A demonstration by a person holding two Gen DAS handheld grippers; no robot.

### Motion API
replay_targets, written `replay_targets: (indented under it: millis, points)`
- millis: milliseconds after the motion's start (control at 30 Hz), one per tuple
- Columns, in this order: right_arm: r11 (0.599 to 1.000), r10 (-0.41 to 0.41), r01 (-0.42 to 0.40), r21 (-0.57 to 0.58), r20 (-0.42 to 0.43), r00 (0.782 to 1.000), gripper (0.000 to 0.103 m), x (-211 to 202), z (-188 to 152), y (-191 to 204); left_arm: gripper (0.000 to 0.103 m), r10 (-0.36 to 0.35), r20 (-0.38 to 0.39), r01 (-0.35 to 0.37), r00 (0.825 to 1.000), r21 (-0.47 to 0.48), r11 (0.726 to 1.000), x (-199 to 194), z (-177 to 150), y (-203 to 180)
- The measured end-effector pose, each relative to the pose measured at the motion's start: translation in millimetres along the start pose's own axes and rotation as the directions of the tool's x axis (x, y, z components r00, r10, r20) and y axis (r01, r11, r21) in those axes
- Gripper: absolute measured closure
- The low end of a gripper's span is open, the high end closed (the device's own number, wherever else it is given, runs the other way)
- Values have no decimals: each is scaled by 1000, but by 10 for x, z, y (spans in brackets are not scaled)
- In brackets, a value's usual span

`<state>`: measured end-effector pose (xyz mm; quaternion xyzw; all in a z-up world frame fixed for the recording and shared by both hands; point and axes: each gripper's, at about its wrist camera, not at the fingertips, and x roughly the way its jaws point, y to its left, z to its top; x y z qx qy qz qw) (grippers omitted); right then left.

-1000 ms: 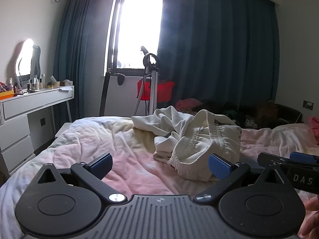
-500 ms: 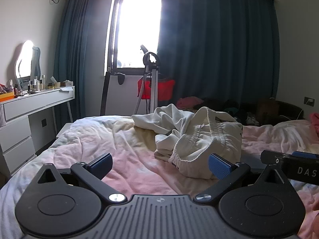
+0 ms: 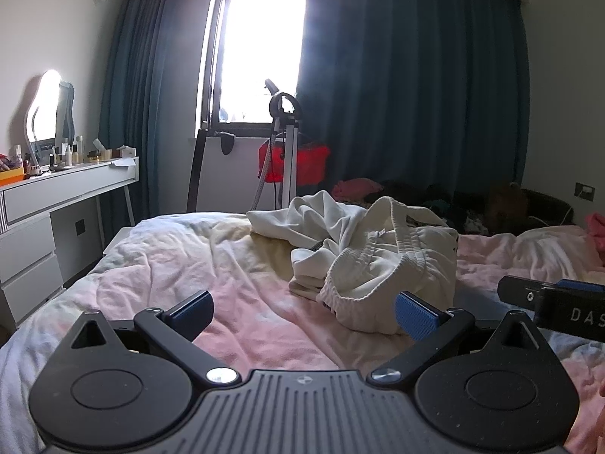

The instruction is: Fold clothes

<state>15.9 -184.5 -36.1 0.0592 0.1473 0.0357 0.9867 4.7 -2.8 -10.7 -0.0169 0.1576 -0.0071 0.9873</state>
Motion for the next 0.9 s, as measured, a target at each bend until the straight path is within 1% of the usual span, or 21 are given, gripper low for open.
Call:
replay_targets:
  millis: [133,200,267,333,400,467,500,533,600,633,700,733,767,800,833,867,900]
  points:
    - [999,2,-2,38,0,1000,18,25,20,-109,0,24,-16,-25,1000,-23,999,107,-2,-1]
    - [998,2,-2,57,-1,1000,18,37,31,-164,0,21,-27,-22,999,-36,999,252,41,-10]
    - [997,3,-3,76,-1,1000,18,49,41,-219,0,8,-53,-11,999,-42,999,460,82,-35]
    - [995,4,-4,95,-1,1000,18,62,51,-273,1,-16,-100,11,995,-50,999,743,123,-68]
    - [994,5,-5,114,-1,1000,18,74,61,-328,2,-51,-160,36,986,-96,995,1066,127,-72]
    - [992,6,-5,123,-7,1000,18,145,46,-373,7,-98,-220,59,971,-178,982,1430,100,-47]
    - [992,7,-5,125,-12,1000,19,195,32,-393,9,-115,-247,62,962,-213,975,1611,81,-41]
    - [992,8,-6,127,-17,1000,20,246,18,-412,13,-119,-273,53,955,-238,970,1789,54,-48]
    - [991,9,-6,132,-26,1000,24,347,-10,-452,18,-133,-299,44,945,-285,957,2094,15,-48]
    - [991,10,-6,134,-31,999,25,397,-24,-472,23,-140,-304,42,942,-305,951,2224,4,-45]
    - [990,12,-6,138,-41,999,25,498,-52,-511,37,-149,-313,41,938,-326,944,2428,5,-50]
    - [990,13,-6,140,-45,999,25,549,-66,-531,50,-151,-319,40,935,-331,943,2501,15,-62]
    - [990,14,-6,142,-50,999,25,600,-80,-551,66,-140,-327,29,935,-322,946,2535,39,-77]
    - [989,14,-6,144,-55,998,25,650,-94,-570,76,-121,-332,16,935,-301,953,2538,68,-90]
    - [989,15,-6,147,-60,998,25,701,-108,-590,97,-102,-337,4,936,-279,960,2536,102,-96]
    - [989,16,-6,149,-64,998,25,751,-122,-610,96,-92,-332,3,939,-259,966,2504,150,-79]
    - [989,17,-6,151,-69,997,25,802,-136,-630,96,-97,-311,18,946,-248,969,2430,203,-41]
